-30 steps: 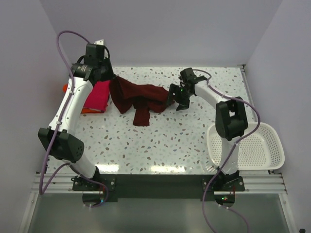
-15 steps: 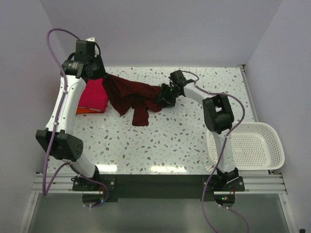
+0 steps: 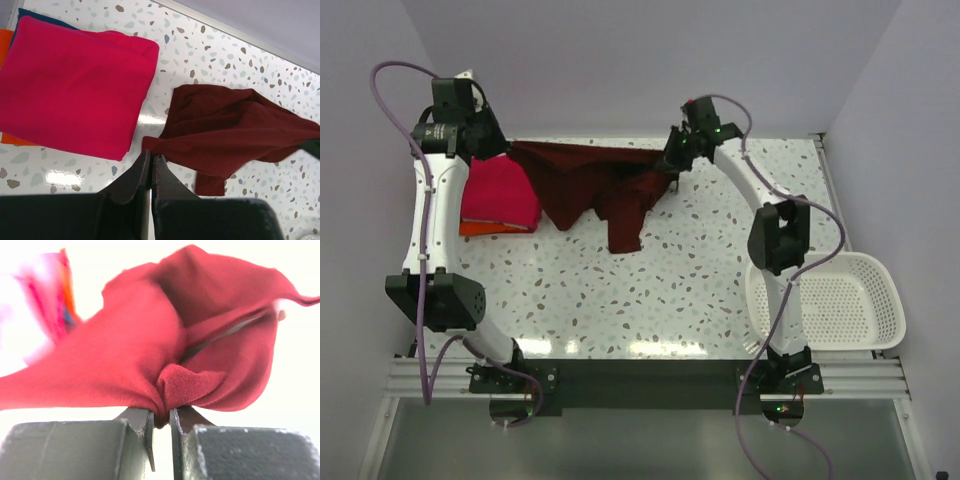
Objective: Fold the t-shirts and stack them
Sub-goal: Flatten the tshirt out
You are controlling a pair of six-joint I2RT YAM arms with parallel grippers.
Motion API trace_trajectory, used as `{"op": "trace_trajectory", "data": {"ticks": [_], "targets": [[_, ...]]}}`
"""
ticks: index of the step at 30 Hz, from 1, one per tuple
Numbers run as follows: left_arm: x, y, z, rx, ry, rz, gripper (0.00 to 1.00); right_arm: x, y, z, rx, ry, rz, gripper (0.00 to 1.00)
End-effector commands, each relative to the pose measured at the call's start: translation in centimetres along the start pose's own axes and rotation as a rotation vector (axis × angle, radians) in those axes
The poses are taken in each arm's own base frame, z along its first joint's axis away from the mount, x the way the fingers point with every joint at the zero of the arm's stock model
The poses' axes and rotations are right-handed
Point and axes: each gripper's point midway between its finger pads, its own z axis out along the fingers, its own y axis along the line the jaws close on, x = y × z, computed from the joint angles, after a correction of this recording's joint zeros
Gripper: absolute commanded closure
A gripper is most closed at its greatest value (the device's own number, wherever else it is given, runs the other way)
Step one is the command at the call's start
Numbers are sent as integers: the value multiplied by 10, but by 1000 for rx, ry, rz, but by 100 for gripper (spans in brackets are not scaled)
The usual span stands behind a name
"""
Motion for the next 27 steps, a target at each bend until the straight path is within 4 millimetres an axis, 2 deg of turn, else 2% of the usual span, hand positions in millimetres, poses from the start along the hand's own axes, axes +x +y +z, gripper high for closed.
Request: {"op": "trace_trajectory", "data": {"ticks": [1,3,5,6,8,9,11,12,14,15,17,18,20,21,24,27], "targets": [[-34,17,-26,12,-124,-47,100,-82,26,-146,57,-301,-162,100],[-31,23,-26,8,-118,-55,100,-88,33,-174,83,-336,-239,100],[-28,26,-28,1,-120,-59,100,-83,38,-187,81,-335,-286,99],[-21,29,-25,-9,-103,-62,100,-71,31,-182,99,-292,-288,97],[-17,33,-28,-22,-112,-65,100,-46,32,-177,100,-236,-326,92],[-7,37,-23,-32,-89,-70,100,-24,22,-170,118,-178,-329,82],[-2,38,-26,-29,-92,-74,100,9,24,-161,101,-110,-336,70],[10,42,-20,-38,-63,-76,100,32,19,-159,73,-53,-321,53],[19,43,-20,-34,-52,-77,100,50,13,-159,64,-17,-283,45],[31,48,-14,-45,-22,-78,100,63,2,-156,82,17,-271,41],[41,48,-13,-36,-9,-80,100,65,-4,-169,106,-16,-275,36],[53,51,-8,-35,20,-82,100,70,-13,-167,127,-9,-268,32],[59,44,-7,11,20,-83,100,67,-23,-171,141,-22,-230,31],[70,46,-3,13,44,-87,100,68,-28,-165,136,-14,-207,31],[81,48,-1,17,59,-91,100,67,-43,-144,106,11,-116,32],[90,49,-1,19,79,-91,100,64,-46,-121,74,32,-84,33]]}}
